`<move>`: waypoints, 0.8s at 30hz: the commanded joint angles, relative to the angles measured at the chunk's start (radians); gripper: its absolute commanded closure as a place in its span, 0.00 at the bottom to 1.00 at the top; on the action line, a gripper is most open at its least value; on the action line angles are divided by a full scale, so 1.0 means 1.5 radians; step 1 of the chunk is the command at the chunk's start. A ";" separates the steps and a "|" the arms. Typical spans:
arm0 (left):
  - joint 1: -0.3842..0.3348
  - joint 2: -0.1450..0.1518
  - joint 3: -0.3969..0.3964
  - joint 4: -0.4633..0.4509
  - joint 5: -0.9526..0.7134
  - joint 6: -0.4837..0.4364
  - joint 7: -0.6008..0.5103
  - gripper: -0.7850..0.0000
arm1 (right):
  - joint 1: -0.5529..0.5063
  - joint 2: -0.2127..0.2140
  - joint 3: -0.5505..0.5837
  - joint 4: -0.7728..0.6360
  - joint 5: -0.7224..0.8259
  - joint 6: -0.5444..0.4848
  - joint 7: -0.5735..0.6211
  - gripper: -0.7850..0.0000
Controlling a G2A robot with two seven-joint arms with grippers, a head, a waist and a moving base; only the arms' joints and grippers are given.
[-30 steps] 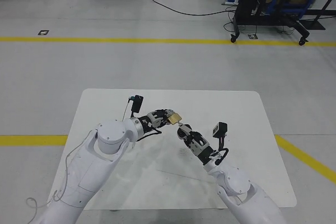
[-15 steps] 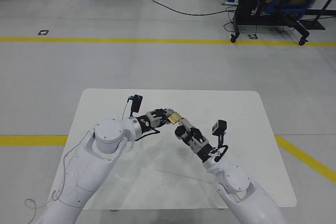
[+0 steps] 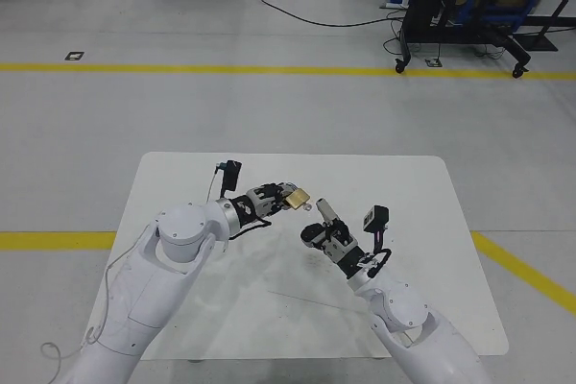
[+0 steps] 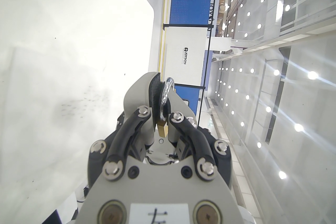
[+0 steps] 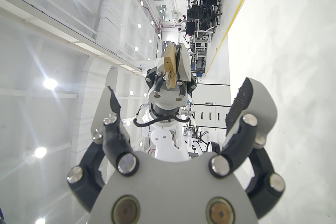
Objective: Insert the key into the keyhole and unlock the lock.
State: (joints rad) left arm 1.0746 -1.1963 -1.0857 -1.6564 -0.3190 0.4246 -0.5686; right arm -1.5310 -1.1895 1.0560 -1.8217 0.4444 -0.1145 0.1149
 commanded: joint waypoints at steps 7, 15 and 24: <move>0.004 0.001 -0.002 -0.004 0.002 -0.011 -0.009 1.00 | -0.012 0.001 0.048 -0.009 0.296 0.086 0.168 0.14; 0.002 0.001 0.000 -0.002 0.010 -0.020 -0.018 1.00 | -0.004 0.001 0.071 0.016 0.361 0.138 0.197 0.75; 0.003 0.001 0.001 -0.005 0.016 -0.026 -0.024 1.00 | 0.006 -0.004 0.064 0.026 0.335 0.124 0.165 0.94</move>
State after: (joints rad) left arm 1.0791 -1.1946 -1.0850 -1.6622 -0.2964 0.3865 -0.6039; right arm -1.5209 -1.1958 1.1508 -1.7817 0.9488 0.0743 0.3662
